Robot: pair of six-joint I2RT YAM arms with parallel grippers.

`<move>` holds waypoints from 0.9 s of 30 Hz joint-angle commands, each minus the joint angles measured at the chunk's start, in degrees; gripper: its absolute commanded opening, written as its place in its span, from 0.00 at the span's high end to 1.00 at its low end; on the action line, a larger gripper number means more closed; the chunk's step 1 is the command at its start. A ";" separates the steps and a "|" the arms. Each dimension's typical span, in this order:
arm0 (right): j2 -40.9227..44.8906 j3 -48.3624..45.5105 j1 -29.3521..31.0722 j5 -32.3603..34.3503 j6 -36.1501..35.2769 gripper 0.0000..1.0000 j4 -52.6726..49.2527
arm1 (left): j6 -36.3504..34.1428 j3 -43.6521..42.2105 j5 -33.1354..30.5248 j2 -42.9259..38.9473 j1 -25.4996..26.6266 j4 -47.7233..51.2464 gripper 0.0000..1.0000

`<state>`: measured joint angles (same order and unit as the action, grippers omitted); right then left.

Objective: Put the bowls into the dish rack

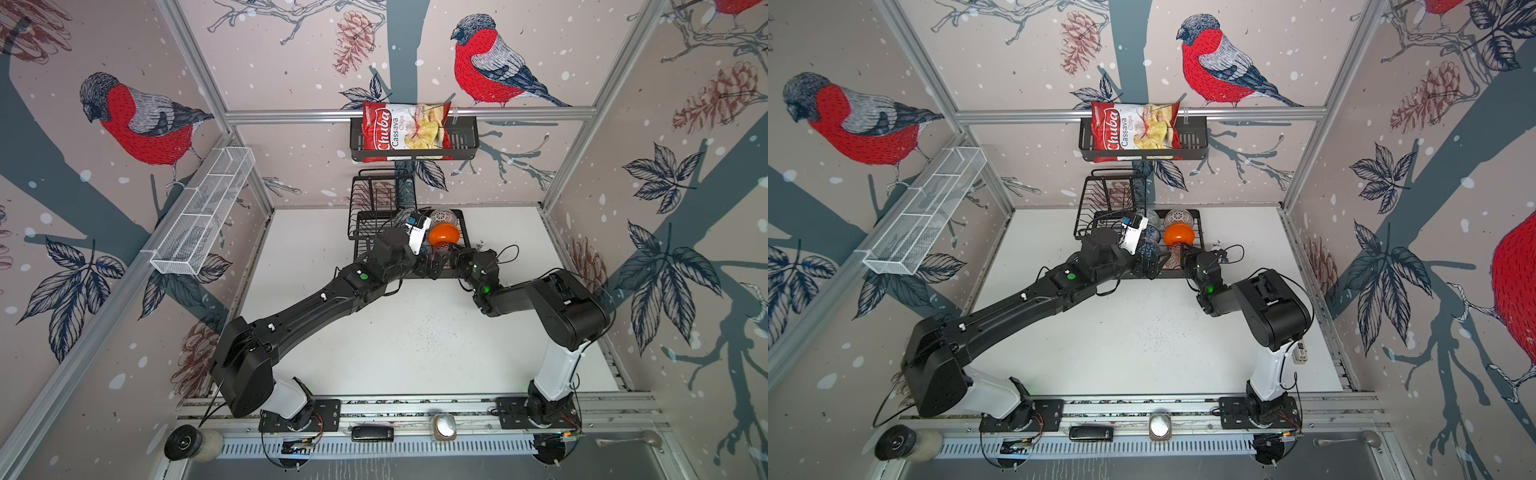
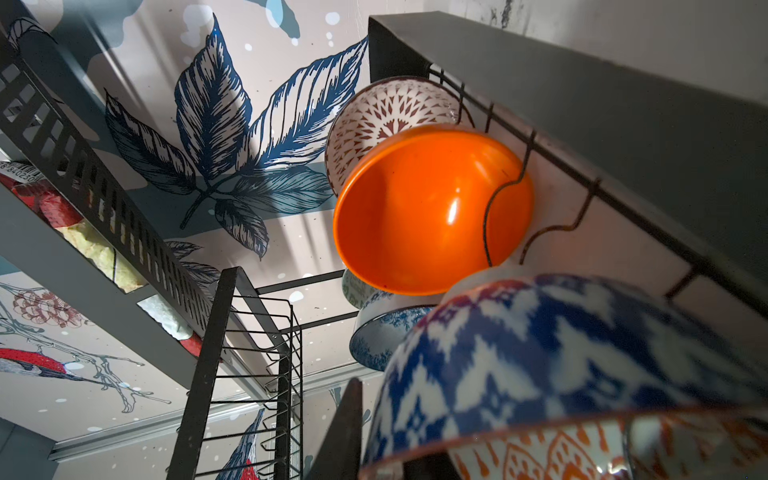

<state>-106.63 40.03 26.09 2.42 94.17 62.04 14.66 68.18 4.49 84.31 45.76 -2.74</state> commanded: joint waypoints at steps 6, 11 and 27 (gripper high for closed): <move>-1.50 2.42 -0.56 -1.58 -1.93 0.95 -2.43 | 0.11 0.37 0.61 -0.20 0.08 -1.27 0.02; -1.92 4.86 -0.69 -2.21 -2.87 1.00 -3.30 | 0.03 0.42 0.52 -0.29 0.11 -1.15 0.02; -5.14 8.24 -0.75 -1.19 -8.36 1.00 6.40 | -0.12 0.38 0.30 0.15 0.11 -1.09 0.02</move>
<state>-111.04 47.79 25.41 0.12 87.48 63.11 14.63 68.18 4.47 84.36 45.76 -2.74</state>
